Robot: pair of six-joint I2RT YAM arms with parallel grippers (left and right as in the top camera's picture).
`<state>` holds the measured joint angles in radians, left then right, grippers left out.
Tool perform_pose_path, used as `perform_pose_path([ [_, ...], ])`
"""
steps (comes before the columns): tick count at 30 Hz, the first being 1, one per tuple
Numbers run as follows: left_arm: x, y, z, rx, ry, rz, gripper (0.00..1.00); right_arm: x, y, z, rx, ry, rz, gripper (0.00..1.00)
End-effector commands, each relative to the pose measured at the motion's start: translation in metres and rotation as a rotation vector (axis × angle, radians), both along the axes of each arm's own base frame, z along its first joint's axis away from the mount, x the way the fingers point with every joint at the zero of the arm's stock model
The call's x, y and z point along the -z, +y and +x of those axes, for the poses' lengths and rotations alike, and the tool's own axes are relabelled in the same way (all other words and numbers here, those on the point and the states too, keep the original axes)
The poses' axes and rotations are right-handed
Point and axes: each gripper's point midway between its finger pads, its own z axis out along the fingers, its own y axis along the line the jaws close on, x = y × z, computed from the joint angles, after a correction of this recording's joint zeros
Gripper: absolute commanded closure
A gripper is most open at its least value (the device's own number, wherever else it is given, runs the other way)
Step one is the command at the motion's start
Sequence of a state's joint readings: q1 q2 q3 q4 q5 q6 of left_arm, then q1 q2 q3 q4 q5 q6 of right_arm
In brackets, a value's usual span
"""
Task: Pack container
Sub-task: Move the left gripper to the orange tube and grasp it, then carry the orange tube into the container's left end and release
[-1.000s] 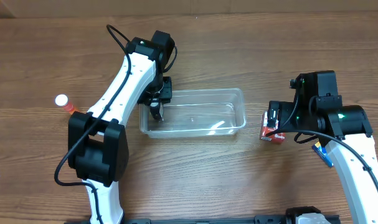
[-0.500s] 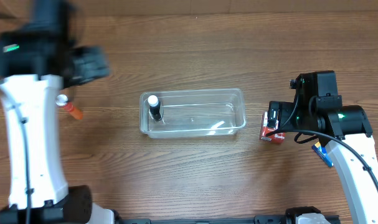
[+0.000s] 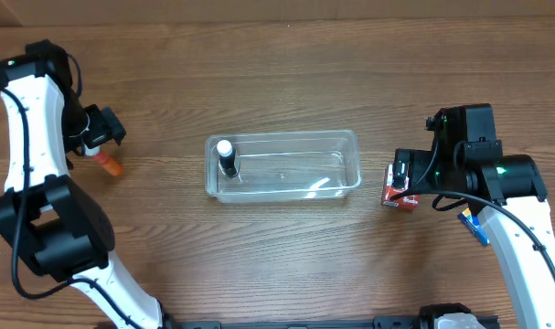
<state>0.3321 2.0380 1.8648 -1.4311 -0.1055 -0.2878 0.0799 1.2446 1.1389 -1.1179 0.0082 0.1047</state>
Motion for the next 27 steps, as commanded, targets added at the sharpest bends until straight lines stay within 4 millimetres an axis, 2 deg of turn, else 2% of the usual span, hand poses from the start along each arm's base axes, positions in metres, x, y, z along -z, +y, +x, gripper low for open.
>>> perform_pose_path([
  [1,0.022,0.003,0.005,0.018,0.031,-0.022,0.0,-0.016,-0.002,0.005,0.011,-0.053,-0.006,0.0],
  [4,0.036,0.002,0.008,0.017,0.05,-0.042,0.03,-0.016,-0.002,0.005,0.011,-0.053,-0.006,0.0],
  [6,0.039,0.003,0.01,0.018,0.046,-0.04,0.11,-0.016,-0.002,0.005,0.011,-0.053,-0.006,0.0],
  [9,0.039,0.004,0.012,0.017,0.038,-0.037,0.38,-0.016,-0.002,0.005,0.011,-0.053,-0.006,0.0],
  [11,0.039,0.004,0.012,0.018,0.039,-0.037,0.43,-0.016,-0.002,0.005,0.011,-0.053,-0.006,0.0],
  [14,0.039,0.003,0.011,0.018,0.042,-0.038,0.61,-0.016,-0.002,0.005,0.011,-0.053,-0.006,0.0],
  [17,0.038,0.003,0.01,0.027,0.048,-0.041,0.88,-0.016,-0.002,0.005,0.011,-0.053,-0.006,0.0],
  [19,0.038,0.002,0.006,0.04,0.062,-0.047,0.96,-0.016,-0.002,0.006,0.011,-0.054,-0.006,0.0],
  [22,0.036,-0.002,0.004,0.041,0.067,-0.058,0.96,-0.016,-0.002,0.006,0.011,-0.054,-0.006,0.0],
  [24,0.026,-0.013,0.007,0.05,0.039,-0.09,0.96,-0.016,-0.002,0.006,0.011,-0.054,-0.006,0.0],
  [27,-0.027,-0.046,0.01,0.119,-0.091,-0.094,0.96,-0.016,-0.002,0.006,0.011,-0.054,-0.006,0.0],
])
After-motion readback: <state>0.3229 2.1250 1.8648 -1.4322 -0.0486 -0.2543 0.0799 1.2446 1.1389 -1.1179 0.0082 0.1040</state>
